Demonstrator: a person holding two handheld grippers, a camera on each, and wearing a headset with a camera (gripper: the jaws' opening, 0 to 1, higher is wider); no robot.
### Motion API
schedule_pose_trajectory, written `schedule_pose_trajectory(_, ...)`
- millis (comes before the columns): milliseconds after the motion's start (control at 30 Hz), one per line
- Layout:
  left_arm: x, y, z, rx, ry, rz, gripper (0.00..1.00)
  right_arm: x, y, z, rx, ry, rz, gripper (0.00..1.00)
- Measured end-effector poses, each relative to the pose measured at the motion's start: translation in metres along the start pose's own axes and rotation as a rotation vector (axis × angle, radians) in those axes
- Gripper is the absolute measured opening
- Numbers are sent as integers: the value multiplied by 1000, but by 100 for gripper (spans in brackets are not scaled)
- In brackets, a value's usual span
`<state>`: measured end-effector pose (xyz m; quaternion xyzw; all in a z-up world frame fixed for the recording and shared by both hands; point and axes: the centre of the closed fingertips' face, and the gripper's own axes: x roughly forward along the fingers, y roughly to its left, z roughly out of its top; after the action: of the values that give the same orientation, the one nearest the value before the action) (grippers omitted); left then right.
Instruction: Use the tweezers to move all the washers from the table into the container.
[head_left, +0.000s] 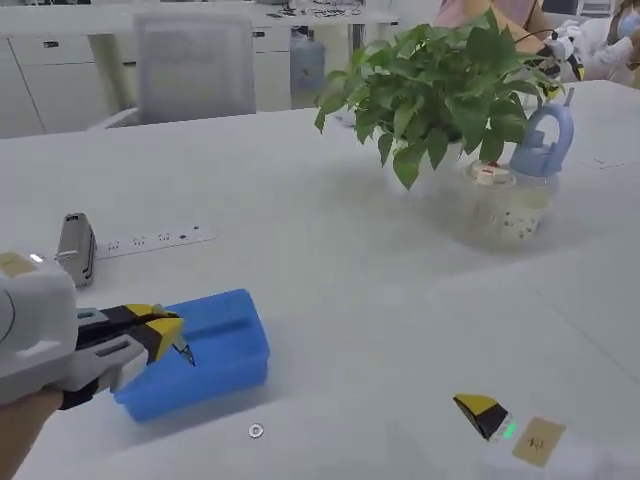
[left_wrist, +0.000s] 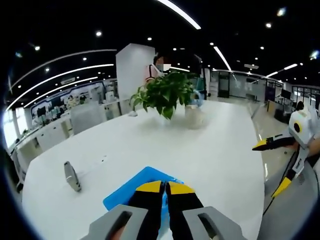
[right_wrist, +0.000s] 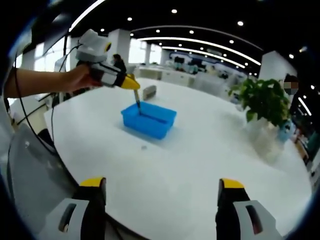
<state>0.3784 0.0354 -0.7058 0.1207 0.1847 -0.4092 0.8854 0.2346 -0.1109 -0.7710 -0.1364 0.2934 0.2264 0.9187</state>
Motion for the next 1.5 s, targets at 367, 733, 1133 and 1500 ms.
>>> schedule_pose_trajectory(367,10,-36,-8,-29,2,-67,0,0,-1,-2,-15,11,-12,87)
schedule_pose_trajectory(733,28,-51,-35,-63,58,-107,0,0,-4,-6,-25,31,-23,84)
schedule_pose_trajectory(1133,40,-55,-49,-79,92,-114,0,1,-4,-7,-33,38,-22,81)
schedule_pose_trajectory(1500,46,-57,-57,-71,114,-113,0,1,-5,-7,-30,38,-26,80)
